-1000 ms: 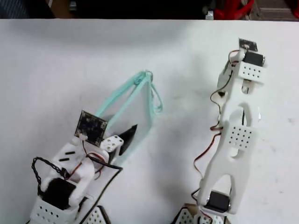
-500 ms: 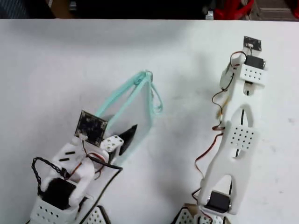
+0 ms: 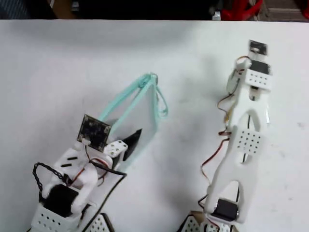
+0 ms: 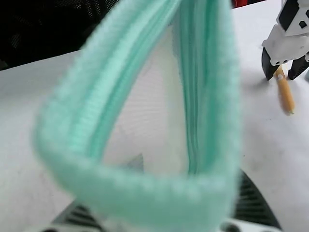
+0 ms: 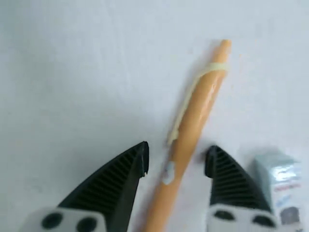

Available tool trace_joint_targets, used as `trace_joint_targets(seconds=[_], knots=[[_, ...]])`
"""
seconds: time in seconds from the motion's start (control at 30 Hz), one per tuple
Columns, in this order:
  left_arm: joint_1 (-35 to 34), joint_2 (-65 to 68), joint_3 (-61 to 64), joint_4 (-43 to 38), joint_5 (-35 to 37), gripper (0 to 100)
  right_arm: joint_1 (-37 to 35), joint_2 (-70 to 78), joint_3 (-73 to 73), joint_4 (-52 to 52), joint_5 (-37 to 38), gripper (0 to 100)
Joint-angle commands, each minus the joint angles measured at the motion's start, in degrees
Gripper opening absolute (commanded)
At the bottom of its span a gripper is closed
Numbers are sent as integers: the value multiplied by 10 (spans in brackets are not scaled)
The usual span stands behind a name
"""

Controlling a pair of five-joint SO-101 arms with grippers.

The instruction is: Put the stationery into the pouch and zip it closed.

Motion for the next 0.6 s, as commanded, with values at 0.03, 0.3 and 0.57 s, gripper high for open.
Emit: trace_joint_targets(seconds=[0.03,0.3,0.57], knots=[[-1,-4,-4,-4,2,242,-9,1,-11,-2,32,44],[-1,-4,-4,-4,2,242,-10,-71,-149,117,102,16],[2,-4,-12,13,4,263,-43,-232,-271,170,147,16]])
